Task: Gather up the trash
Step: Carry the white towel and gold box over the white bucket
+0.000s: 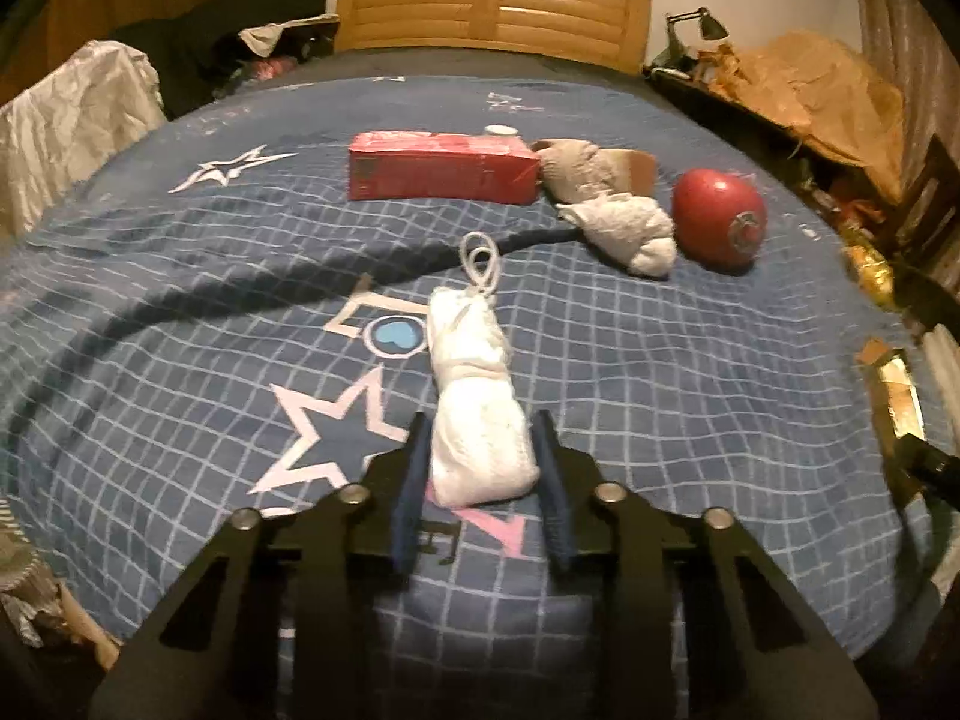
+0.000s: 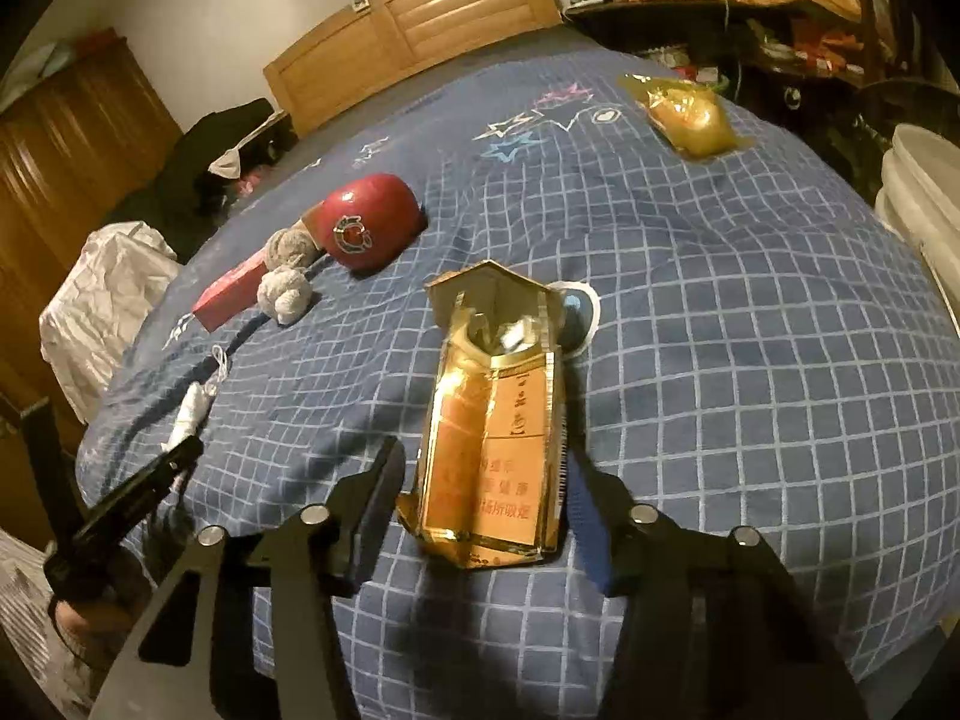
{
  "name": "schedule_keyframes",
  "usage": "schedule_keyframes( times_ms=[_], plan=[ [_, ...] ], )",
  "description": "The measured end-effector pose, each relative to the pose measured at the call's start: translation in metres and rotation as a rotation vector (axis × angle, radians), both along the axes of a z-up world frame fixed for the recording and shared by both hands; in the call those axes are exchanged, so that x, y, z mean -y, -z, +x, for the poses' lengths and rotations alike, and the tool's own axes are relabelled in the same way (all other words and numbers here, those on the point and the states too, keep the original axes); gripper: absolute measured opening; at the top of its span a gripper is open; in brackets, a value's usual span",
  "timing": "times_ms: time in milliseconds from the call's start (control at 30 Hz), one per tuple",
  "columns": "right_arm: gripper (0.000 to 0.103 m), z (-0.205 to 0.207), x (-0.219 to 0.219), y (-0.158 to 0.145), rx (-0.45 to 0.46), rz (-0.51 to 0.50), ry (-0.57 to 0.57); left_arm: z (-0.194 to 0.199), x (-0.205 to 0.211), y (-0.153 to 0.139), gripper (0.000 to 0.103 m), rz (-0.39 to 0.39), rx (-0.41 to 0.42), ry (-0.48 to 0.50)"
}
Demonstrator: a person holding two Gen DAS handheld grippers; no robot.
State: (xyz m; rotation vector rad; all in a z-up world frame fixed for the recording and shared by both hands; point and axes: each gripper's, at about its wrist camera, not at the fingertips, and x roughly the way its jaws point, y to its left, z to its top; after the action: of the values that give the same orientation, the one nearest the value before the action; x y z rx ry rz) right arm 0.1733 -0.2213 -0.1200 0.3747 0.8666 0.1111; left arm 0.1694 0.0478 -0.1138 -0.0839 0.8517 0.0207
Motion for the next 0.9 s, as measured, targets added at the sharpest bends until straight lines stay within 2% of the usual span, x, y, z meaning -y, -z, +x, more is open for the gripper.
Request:
schedule_keyframes(
  times_ms=[367,633,900],
  plan=[
    [0.045,-0.026,-0.015,-0.024,0.117,-0.100,-0.059,-0.006,0.004,-0.013,0.026,0.041,0.010,-0.041],
    [0.045,-0.042,-0.021,-0.034,0.153,-0.105,-0.094,-0.016,0.013,-0.026,0.026,0.094,0.037,-0.045],
    [0.045,-0.059,-0.007,-0.053,0.213,-0.105,-0.073,-0.022,0.031,-0.048,0.026,0.135,0.091,-0.031]
  ],
)
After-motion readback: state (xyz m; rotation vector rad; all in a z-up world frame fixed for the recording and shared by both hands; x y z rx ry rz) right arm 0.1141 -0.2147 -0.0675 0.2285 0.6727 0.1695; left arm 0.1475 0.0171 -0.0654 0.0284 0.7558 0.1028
